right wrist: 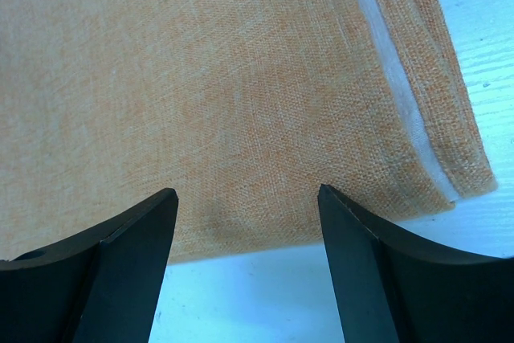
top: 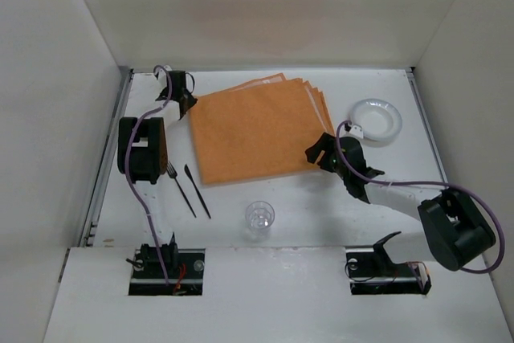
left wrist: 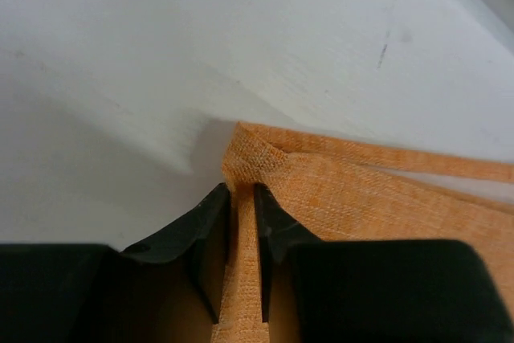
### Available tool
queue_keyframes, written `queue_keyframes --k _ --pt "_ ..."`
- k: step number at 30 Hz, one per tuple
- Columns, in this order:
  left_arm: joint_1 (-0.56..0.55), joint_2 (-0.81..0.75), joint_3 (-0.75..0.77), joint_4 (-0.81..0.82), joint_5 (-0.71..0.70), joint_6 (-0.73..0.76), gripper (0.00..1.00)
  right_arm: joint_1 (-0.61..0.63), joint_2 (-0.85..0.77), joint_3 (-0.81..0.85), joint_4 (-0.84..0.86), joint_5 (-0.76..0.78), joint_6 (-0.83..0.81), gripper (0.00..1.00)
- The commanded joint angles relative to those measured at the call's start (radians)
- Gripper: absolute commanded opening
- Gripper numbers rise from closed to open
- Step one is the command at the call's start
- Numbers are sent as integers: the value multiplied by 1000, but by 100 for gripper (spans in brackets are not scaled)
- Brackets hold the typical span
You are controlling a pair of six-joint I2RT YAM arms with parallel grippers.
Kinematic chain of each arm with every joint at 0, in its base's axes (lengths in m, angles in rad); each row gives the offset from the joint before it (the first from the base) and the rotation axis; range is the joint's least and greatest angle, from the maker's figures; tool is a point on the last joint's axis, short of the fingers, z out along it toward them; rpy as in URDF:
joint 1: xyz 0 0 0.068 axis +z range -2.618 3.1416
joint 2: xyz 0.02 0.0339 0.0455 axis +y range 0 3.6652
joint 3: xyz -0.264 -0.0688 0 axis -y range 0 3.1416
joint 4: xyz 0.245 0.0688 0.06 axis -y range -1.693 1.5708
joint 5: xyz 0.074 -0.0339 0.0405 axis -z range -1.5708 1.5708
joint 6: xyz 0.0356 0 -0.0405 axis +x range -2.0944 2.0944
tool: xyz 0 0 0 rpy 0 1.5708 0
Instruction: Set the dinner table for one person
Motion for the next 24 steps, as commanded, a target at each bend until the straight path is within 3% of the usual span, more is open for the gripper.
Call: queue_keyframes --k 1,7,9,16,20,24 --pt "-8 -37 39 28 -17 29 21 -13 16 9 20 7 1 77" --pt "-11 -175 -172 156 -68 -11 55 -80 -13 -7 -29 63 31 75" --pt "-31 -262 -287 225 -103 -23 61 -95 -61 -30 -40 94 42 73" --pt "-192 -610 -686 333 -304 -54 66 -102 -202 -50 -130 160 53 72" --pt "-269 -680 -772 241 -314 -74 65 -97 -196 -52 -159 125 77 63" --pt "-304 -722 -824 184 -320 -109 61 -97 -155 -75 -135 19 141 61"
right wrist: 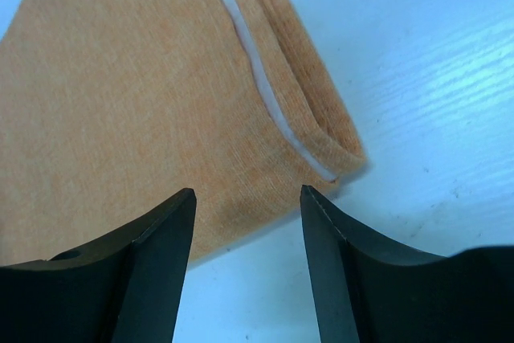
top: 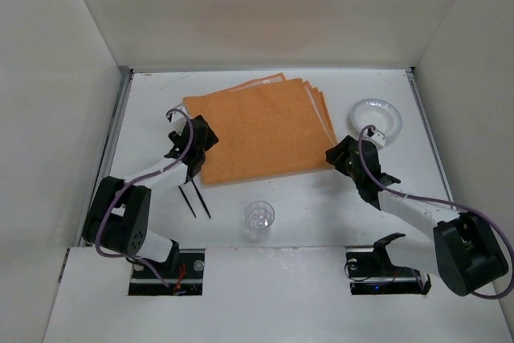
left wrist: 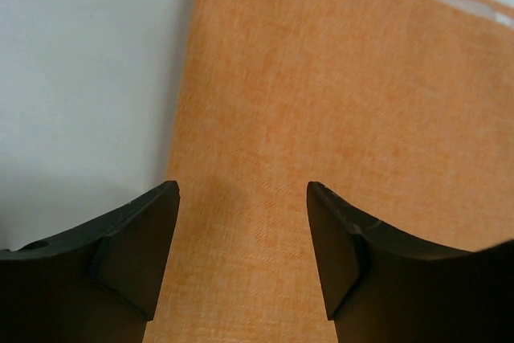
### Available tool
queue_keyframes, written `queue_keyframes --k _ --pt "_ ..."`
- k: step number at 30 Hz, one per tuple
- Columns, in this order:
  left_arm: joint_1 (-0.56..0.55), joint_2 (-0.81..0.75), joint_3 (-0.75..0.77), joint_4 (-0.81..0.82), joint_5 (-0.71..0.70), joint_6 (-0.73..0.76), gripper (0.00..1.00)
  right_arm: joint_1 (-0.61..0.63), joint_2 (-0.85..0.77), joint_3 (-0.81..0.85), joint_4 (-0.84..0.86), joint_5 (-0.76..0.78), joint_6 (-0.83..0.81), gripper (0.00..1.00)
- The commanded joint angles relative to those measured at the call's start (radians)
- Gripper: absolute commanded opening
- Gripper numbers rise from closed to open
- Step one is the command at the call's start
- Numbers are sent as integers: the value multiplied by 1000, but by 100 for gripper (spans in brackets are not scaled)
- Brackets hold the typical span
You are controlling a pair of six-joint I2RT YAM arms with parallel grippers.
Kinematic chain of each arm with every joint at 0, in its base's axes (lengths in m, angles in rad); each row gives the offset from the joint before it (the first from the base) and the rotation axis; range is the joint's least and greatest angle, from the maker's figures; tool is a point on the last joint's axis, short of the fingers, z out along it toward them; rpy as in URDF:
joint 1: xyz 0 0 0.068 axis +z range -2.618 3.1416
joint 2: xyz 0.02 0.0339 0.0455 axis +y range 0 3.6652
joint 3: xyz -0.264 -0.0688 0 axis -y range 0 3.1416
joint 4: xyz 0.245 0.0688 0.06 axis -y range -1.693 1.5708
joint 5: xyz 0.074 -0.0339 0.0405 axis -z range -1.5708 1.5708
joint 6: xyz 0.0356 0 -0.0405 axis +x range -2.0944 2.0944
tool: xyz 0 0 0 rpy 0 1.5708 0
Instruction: Set the dinner table for one person
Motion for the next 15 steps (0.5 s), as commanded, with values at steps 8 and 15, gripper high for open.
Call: queue_keyframes --k 8,15 --pt "-15 39 -63 -8 -59 -69 52 11 168 19 26 -118 127 69" --pt "9 171 -6 58 -19 -80 15 11 228 20 85 -120 180 10"
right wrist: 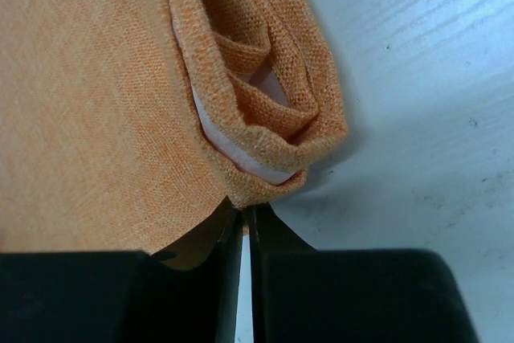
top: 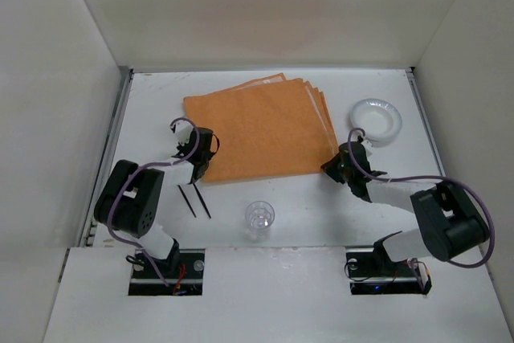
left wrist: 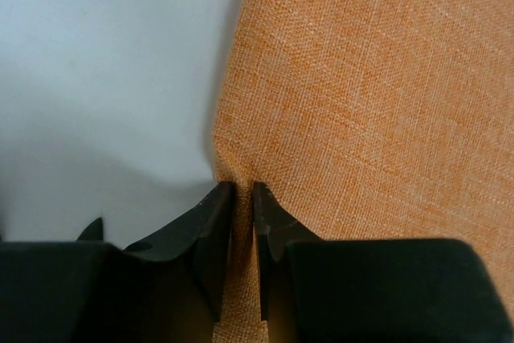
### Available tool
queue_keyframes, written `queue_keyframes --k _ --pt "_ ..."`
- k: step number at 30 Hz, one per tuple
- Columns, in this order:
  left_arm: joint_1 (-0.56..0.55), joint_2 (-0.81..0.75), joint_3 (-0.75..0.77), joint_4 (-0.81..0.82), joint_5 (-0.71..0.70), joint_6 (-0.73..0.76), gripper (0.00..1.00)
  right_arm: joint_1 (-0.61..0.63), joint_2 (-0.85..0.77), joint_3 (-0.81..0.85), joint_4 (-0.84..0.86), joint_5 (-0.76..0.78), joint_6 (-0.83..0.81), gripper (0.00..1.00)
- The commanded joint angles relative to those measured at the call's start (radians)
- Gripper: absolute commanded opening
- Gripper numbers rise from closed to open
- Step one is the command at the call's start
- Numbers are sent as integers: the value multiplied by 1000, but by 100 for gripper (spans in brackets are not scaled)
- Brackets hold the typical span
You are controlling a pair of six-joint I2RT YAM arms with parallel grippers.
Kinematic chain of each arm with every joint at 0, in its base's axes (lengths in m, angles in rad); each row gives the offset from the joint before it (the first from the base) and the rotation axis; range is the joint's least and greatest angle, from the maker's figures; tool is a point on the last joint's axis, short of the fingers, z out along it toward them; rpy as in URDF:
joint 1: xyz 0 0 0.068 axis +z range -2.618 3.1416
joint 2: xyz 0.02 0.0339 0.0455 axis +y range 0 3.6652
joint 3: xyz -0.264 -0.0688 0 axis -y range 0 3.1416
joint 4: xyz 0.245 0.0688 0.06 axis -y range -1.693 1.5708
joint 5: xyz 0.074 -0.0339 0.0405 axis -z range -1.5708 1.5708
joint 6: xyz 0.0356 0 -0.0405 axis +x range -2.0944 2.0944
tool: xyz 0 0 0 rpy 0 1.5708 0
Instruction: Set the dinner table for one person
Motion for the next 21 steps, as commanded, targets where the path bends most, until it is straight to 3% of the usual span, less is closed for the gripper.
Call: queue_keyframes --k 1,6,11,12,16,21 --pt "20 47 65 51 23 -15 14 9 -23 -1 39 3 44 7" --pt "23 62 76 55 42 -18 13 90 -131 -91 -16 13 80 3" --pt "22 -33 -15 48 27 -23 13 164 -292 -139 -108 32 123 7" --pt "19 -62 -35 46 23 -21 16 175 -319 -130 -148 48 122 11" --pt "5 -221 -88 34 23 8 42 196 -432 -108 -254 133 82 54" --pt "-53 -416 -116 -28 26 46 39 196 -495 -44 -331 167 -1 54"
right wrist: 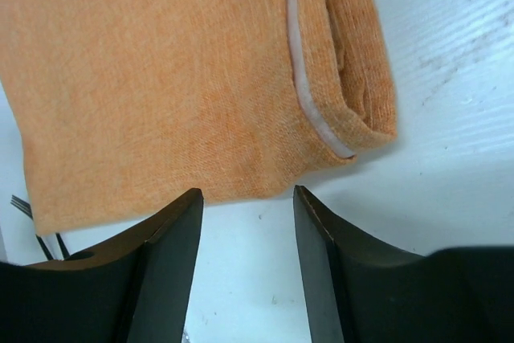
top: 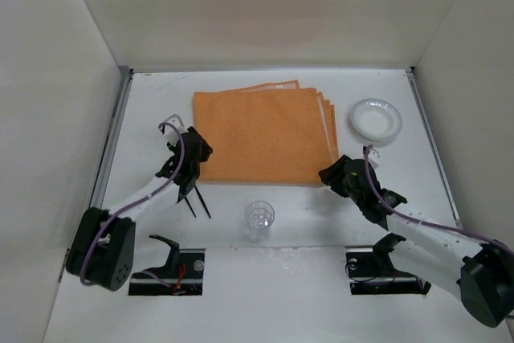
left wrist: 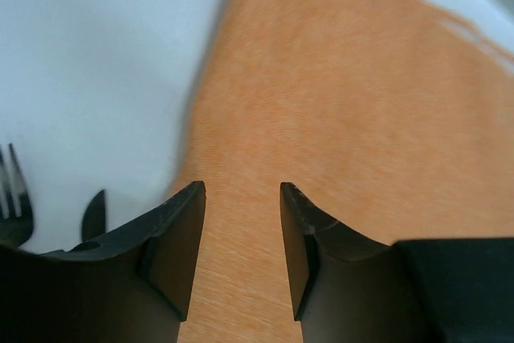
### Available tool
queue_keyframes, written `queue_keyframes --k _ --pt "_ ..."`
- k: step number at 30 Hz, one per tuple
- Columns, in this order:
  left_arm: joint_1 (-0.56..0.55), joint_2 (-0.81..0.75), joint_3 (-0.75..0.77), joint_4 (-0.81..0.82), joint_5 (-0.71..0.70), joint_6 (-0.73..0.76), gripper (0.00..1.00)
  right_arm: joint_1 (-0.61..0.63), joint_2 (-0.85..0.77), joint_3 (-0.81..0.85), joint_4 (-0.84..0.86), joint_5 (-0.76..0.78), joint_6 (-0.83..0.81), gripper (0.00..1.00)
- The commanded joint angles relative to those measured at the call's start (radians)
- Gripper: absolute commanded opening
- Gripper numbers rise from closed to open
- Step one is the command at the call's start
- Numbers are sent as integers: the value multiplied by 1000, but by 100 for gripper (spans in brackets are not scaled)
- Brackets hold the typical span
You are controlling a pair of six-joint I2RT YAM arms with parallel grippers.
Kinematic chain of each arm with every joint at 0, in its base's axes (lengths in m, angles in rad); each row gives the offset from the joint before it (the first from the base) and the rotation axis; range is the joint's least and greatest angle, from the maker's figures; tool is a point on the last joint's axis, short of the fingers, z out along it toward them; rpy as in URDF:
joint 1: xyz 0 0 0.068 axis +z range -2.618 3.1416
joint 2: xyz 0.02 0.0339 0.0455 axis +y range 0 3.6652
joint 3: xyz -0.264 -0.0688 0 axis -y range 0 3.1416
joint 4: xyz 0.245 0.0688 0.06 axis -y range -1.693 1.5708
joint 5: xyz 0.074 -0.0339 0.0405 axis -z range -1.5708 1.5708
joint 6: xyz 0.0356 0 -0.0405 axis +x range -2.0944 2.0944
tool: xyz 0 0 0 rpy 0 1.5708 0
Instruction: Set the dinner table for one person
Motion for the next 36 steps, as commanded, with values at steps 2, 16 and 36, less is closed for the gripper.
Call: queue_keyframes --k 2,16,36 --pt "-82 -113 -31 -5 9 26 37 7 14 94 -51 64 -99 46" --pt "-172 -500 -285 246 21 -4 24 -487 221 205 293 -136 -187 58" --pt "-100 -535 -394 382 85 15 37 -843 731 291 616 -317 68 57"
